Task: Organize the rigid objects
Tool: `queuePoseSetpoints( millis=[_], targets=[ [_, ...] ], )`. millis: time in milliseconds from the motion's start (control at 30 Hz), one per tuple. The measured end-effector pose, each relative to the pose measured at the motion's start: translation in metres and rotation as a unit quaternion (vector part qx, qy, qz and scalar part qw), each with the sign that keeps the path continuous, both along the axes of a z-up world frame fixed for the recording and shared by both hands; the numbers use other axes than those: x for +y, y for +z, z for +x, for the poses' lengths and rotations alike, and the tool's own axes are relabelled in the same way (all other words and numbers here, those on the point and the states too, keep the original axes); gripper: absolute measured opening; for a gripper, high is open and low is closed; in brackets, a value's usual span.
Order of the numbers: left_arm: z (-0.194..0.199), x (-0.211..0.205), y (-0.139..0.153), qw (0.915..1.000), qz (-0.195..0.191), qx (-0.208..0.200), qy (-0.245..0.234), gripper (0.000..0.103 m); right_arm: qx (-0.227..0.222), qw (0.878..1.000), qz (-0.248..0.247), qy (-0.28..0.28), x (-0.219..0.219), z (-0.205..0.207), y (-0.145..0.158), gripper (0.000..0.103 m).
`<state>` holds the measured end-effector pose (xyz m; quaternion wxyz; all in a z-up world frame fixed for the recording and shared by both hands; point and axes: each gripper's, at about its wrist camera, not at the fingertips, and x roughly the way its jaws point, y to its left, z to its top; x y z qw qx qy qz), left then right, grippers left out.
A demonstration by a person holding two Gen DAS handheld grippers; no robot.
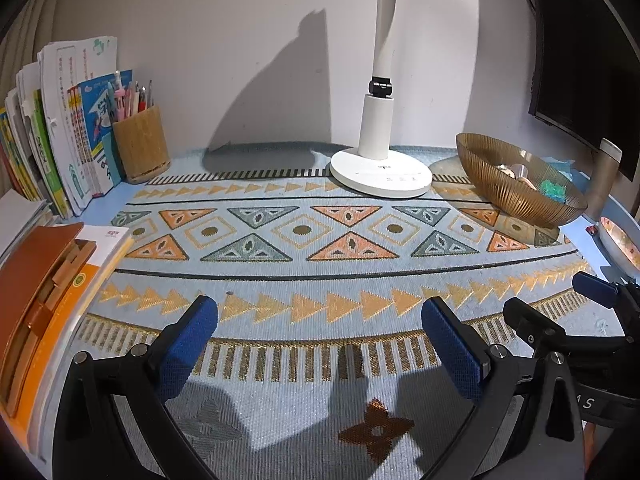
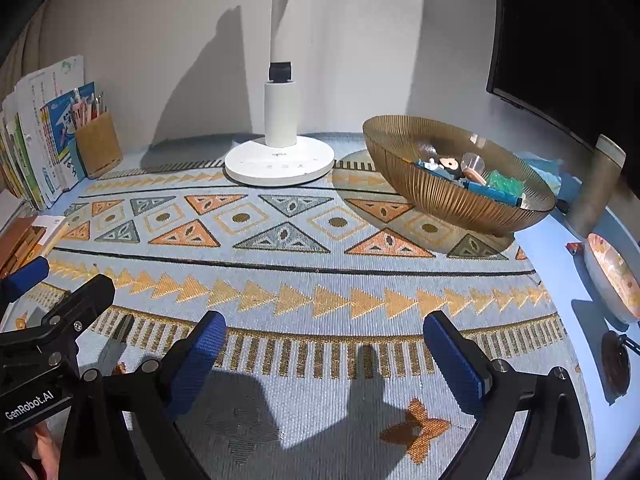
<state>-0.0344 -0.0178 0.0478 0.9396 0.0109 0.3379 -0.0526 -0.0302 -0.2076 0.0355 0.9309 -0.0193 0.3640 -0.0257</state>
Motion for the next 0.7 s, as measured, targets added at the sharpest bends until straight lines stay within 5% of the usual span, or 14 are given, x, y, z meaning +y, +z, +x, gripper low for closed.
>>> queuePoseSetpoints(
  millis=[700],
  targets=[
    [0.020, 0.003, -0.018, 0.9975, 0.010, 0.070, 0.012, 0.102, 0.061, 0.998, -0.004, -0.006, 0.000, 0.017, -0.015, 0.099]
  ],
)
